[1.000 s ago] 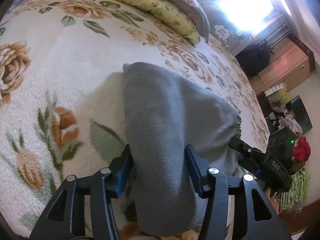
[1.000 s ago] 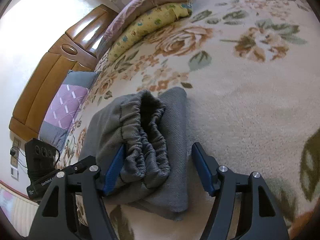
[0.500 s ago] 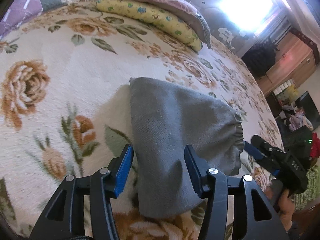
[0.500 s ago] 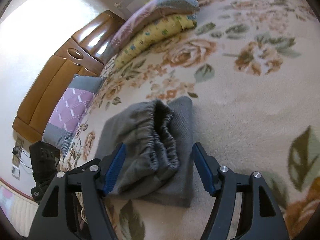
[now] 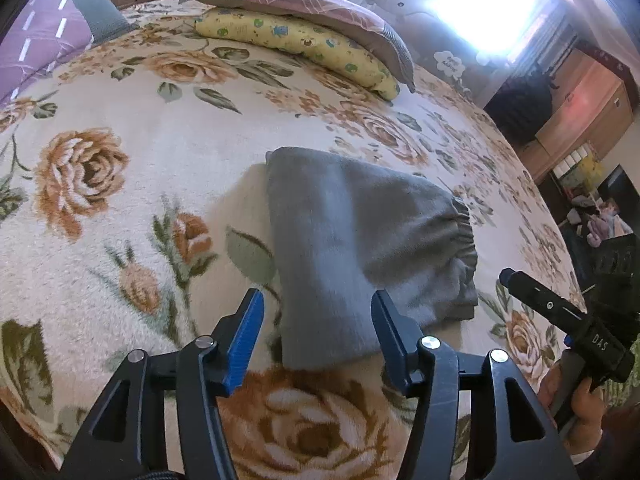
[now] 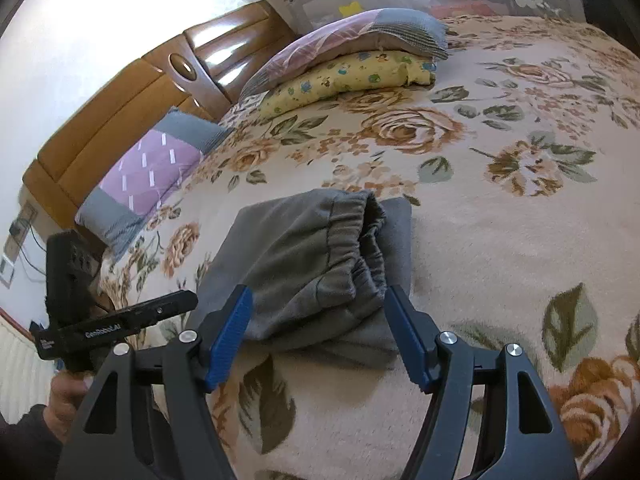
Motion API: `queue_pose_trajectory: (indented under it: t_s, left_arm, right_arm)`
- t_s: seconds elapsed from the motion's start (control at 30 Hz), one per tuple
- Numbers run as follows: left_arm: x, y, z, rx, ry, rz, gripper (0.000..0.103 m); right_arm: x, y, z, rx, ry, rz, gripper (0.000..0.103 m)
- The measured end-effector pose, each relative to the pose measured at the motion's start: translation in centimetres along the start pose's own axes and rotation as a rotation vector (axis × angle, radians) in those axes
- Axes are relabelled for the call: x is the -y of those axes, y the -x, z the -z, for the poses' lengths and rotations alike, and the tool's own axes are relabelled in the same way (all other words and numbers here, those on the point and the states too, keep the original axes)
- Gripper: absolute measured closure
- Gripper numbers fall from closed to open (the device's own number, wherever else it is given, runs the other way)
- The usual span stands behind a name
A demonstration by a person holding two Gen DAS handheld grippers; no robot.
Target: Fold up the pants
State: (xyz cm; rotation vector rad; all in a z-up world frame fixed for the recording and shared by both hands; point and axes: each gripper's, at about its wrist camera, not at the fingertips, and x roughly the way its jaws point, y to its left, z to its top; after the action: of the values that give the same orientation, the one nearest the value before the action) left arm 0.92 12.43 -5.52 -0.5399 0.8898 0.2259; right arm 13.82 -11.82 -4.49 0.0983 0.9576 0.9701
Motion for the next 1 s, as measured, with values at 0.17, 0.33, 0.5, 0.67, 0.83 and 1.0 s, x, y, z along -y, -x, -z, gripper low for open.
queue_pose_trajectory:
  t_s: [0.17, 0.33, 0.5, 0.67, 0.83, 1.0]
  left_arm:
    - [0.9, 1.2, 0.6, 0.024, -0.044, -0.047, 0.040]
    - [1.8, 2.3, 1.3, 0.063, -0.103, -0.117, 0.033]
    - [2.5, 2.6, 2.2, 0.066, -0.145, -0.152, 0.027]
    - [3.3, 2.4, 2.8, 0.054, -0.173, -0.175, 0.025]
    - [3.3, 2.6, 2.9, 0.046, -0.165, -0.181, 0.022]
    - [3.1, 3.0, 2.9, 0.046, -0.144, -0.174, 0.022]
  right_arm:
    - [-1.3, -0.2, 0.6, -0.024, 0.074, 0.030, 0.024]
    - [-2.5, -0.6, 1.1, -0.051, 0.135, 0.036, 0.021]
    - [-3.2, -0.8, 1.6, -0.063, 0.183, 0.034, 0.017]
    - [-3.3, -1.0, 1.7, -0.066, 0.193, 0.043, 0.017]
    - [-3.2, -1.2, 1.6, -0.068, 0.200, 0.043, 0.017]
    - [-3.2, -1.4, 1.4, -0.076, 0.218, 0.042, 0.016]
